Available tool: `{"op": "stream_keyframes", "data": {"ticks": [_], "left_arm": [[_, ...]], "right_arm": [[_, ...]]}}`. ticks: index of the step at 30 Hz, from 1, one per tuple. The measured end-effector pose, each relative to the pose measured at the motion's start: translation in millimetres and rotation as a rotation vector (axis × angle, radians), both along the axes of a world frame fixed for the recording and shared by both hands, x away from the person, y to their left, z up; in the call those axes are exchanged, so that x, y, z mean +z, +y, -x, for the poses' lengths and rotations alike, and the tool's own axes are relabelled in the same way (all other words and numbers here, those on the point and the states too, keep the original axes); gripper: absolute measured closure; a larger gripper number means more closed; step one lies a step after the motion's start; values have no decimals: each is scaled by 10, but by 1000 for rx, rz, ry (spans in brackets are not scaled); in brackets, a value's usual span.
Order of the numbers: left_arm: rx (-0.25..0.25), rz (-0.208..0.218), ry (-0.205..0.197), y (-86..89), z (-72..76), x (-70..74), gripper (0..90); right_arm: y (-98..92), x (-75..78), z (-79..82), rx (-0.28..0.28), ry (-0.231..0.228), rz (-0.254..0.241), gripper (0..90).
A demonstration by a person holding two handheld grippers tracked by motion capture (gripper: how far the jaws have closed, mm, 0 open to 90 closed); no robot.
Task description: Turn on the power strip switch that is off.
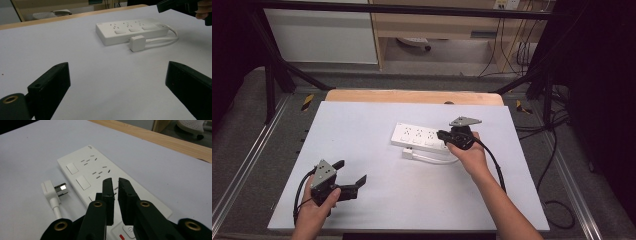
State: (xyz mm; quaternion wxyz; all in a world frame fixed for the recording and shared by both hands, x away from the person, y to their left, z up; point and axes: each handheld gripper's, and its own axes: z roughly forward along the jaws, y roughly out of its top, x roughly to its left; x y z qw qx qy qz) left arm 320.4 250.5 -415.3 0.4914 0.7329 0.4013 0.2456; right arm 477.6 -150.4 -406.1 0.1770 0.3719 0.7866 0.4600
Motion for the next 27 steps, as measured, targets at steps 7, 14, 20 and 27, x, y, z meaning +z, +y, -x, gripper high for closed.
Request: {"op": "stream_keyframes", "data": {"ticks": [7, 14, 20, 27], "left_arm": [[2, 1, 0, 3, -1, -1, 59], [3, 2, 1, 5, 0, -2, 59], [0, -1, 2, -4, -2, -5, 59], [3, 2, 5, -1, -4, -9, 59]], "right_arm": [[-57, 66, 25, 5, -1, -17, 701], [-116, 164, 61, 0, -15, -15, 582], [-211, 255, 89, -19, -22, -53, 493], [-315, 325, 105, -45, -29, -87, 387]]}}
